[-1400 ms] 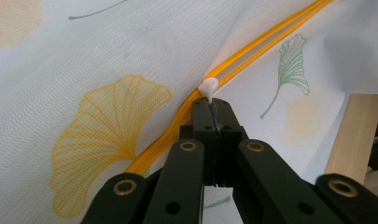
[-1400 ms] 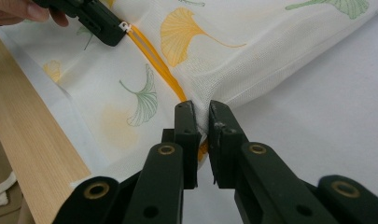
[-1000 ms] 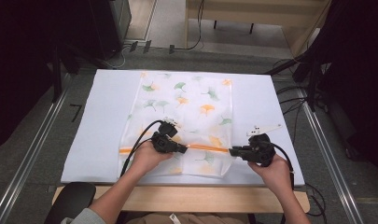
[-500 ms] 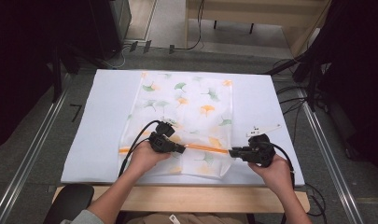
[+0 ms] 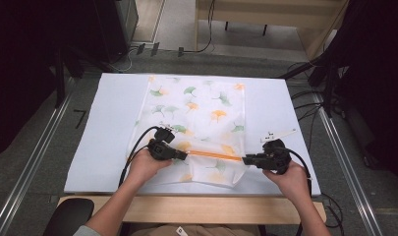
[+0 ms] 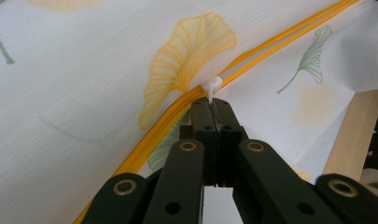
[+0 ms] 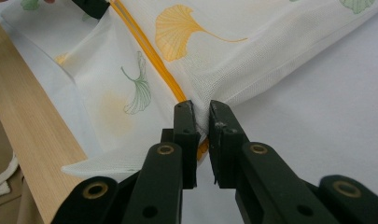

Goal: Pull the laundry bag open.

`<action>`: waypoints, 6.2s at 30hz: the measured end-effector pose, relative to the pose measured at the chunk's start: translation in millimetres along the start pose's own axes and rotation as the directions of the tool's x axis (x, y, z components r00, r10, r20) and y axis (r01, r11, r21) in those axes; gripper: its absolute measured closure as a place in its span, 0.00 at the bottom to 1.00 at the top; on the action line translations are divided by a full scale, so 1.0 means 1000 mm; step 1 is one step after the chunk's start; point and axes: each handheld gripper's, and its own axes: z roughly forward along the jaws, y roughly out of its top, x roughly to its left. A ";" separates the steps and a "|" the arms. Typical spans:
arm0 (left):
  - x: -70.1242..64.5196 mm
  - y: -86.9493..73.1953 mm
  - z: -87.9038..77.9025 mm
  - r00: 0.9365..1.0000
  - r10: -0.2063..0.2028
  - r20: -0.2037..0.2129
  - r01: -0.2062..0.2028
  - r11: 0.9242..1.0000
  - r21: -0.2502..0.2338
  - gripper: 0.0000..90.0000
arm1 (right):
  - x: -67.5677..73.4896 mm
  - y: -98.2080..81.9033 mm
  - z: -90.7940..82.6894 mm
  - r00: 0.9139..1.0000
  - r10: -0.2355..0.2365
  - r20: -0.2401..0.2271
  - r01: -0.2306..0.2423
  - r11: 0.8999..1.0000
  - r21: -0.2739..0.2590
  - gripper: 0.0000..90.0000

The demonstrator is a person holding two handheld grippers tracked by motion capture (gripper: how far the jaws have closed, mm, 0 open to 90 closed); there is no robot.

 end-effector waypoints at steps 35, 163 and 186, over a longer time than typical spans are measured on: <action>0.031 -0.020 -0.030 0.995 -0.097 -0.028 0.096 0.995 -0.027 1.00 | -0.002 0.009 0.003 0.999 -0.026 -0.020 0.026 1.000 0.016 0.93; 0.066 -0.067 -0.092 0.984 -0.156 -0.084 0.153 0.988 -0.036 1.00 | -0.015 0.013 0.011 1.000 -0.005 -0.012 0.006 0.999 0.048 0.94; 0.082 -0.088 -0.115 0.972 -0.208 -0.113 0.202 0.977 -0.062 1.00 | -0.015 0.013 0.012 1.000 -0.008 -0.009 0.008 0.999 0.051 0.93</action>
